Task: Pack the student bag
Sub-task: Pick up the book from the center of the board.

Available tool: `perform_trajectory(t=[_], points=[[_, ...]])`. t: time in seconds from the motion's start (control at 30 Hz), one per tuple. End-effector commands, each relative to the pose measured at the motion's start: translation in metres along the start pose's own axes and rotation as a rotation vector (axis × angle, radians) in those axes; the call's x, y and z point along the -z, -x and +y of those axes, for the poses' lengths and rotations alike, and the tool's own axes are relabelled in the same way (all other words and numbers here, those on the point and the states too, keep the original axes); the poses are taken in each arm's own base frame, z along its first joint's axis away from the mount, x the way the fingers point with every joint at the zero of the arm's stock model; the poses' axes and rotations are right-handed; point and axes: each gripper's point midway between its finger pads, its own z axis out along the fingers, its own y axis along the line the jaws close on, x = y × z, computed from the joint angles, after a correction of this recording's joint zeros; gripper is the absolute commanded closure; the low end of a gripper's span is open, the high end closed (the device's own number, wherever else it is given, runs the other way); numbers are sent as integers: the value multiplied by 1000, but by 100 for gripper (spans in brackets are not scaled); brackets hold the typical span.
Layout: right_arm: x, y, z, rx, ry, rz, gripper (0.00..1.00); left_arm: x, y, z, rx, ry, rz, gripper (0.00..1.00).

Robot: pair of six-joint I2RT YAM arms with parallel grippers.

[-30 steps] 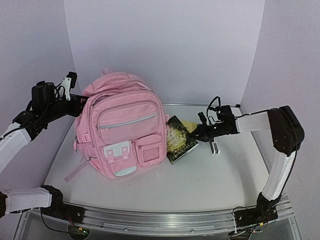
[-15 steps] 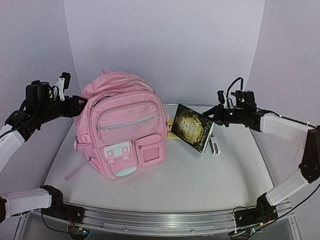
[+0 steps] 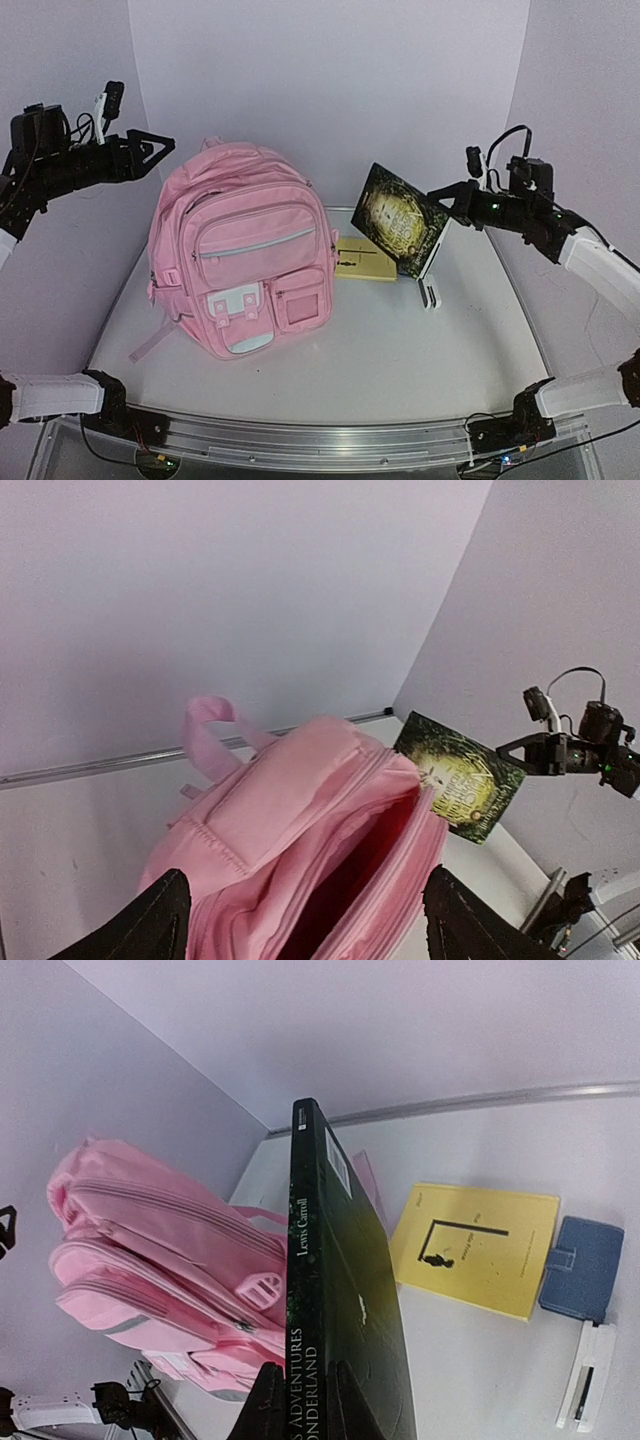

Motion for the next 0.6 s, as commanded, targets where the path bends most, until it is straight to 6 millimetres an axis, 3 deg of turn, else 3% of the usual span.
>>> perform_trajectory(t=[0.0,0.1,0.2,0.33,0.47,0.57], points=[[53,75,101,127,265,-244,100,-21,0,-43,41,-298,80,23],[65,80,131,130,359,-264,100,-36,2,-62,51,-415,95,25],[73,81,163,142,452,-269,100,-53,-2,-95,-7,-498,128,24],[78,75,209,178,563,-254,100,-68,-2,-126,-34,-615,167,23],[82,69,239,191,666,-235,100,-74,2,-136,-55,-654,163,22],[81,66,251,184,725,-215,100,-75,3,-138,-65,-671,158,20]])
